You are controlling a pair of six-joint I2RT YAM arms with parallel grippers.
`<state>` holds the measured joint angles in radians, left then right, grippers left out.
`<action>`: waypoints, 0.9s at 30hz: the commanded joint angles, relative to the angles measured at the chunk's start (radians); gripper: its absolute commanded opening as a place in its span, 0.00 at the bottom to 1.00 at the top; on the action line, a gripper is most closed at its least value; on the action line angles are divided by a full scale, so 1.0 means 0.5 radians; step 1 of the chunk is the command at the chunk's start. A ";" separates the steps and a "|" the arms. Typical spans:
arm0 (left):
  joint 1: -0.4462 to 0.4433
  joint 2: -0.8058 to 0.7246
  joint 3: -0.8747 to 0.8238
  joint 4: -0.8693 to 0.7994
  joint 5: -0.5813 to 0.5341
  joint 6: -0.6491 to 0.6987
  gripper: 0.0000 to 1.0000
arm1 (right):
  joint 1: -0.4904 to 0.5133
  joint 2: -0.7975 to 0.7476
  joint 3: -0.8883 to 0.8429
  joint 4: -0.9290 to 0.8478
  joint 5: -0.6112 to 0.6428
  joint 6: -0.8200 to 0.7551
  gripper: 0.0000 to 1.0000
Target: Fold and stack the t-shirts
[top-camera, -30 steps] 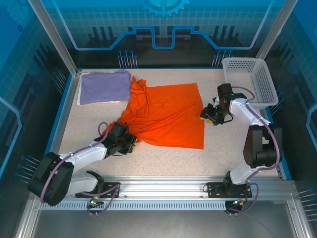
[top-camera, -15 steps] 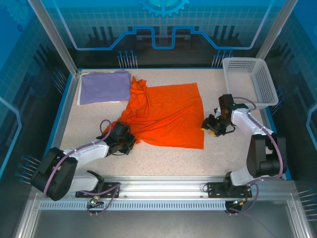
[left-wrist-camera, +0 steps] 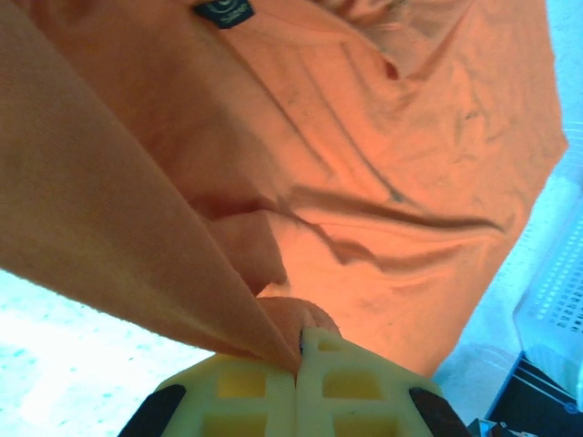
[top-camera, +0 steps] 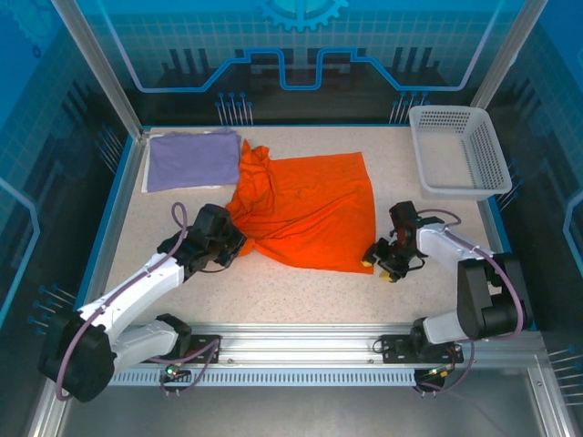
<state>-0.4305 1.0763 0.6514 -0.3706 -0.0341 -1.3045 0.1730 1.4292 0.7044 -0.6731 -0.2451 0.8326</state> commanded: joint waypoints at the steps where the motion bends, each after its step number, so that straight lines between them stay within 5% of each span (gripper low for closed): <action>1: 0.015 -0.005 -0.002 -0.100 -0.015 0.057 0.00 | 0.095 0.078 -0.021 0.043 0.089 0.150 0.56; 12: 0.017 -0.068 -0.029 -0.150 -0.025 0.106 0.00 | 0.194 0.336 0.085 0.117 0.184 0.147 0.29; 27: 0.022 -0.140 -0.048 -0.196 -0.003 0.204 0.00 | 0.258 0.216 0.245 0.041 0.119 0.066 0.38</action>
<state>-0.4274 1.0241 0.6418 -0.4446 -0.0338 -1.2308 0.2707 1.5547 0.8074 -0.7761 -0.1310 0.8864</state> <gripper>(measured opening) 0.057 0.382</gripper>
